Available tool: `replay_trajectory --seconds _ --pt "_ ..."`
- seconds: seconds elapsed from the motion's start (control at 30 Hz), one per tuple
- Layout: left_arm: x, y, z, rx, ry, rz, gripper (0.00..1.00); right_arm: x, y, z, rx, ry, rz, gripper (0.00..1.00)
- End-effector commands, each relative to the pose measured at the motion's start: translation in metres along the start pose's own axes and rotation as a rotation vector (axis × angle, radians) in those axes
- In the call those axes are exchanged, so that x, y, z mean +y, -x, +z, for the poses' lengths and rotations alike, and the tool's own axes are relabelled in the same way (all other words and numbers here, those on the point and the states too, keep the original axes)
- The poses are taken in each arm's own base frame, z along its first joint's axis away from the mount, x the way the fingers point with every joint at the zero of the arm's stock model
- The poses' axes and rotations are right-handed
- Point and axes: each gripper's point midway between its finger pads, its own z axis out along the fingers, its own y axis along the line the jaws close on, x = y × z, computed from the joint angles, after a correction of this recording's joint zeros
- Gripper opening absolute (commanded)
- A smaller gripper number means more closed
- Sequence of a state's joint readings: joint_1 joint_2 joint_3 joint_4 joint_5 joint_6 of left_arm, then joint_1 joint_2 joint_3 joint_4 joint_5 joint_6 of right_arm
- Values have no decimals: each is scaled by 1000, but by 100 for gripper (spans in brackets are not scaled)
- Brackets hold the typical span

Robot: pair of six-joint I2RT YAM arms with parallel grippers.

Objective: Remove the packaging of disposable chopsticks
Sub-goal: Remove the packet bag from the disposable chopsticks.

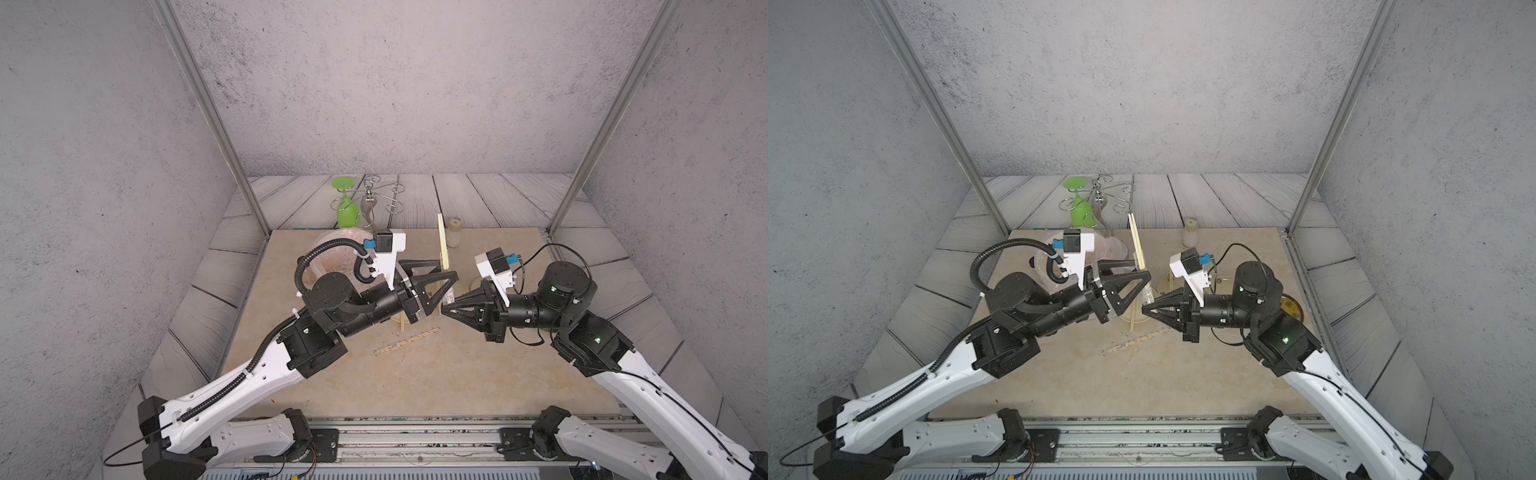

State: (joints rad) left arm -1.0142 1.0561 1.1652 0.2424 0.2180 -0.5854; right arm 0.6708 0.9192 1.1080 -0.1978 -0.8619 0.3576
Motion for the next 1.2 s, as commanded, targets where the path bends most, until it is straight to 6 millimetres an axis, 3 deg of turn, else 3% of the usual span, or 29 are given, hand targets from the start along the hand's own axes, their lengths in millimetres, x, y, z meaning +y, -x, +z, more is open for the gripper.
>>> replay_trajectory --seconds 0.0,0.23,0.47,0.57,0.7,0.8,0.83,0.9,0.93,1.0,1.17 --pt "-4 33 -15 -69 46 62 54 3 -14 -1 46 28 -8 0" --pt "7 40 -23 -45 91 65 52 12 -29 -1 97 102 -7 0" --pt "-1 34 -14 8 29 45 46 15 -40 -2 155 124 2 0" --pt "-2 30 -12 26 18 41 33 16 -42 -2 168 131 4 0" --pt "-4 30 -12 29 7 48 0 13 -43 -4 171 103 -3 0" --pt "-7 31 -13 32 -1 51 0 10 -39 -6 153 59 -16 0" --pt "-7 33 -14 24 3 45 0 7 -37 -6 147 39 -22 3" --pt "-5 38 -18 -4 25 43 0 4 -35 -7 136 12 -30 47" --pt "-4 42 -21 -21 37 47 0 3 -35 -7 133 5 -35 54" --pt "-1 47 -26 -41 63 53 0 0 -39 -6 139 1 -33 56" --pt "1 52 -35 -71 87 63 0 1 -43 -2 153 43 -4 40"
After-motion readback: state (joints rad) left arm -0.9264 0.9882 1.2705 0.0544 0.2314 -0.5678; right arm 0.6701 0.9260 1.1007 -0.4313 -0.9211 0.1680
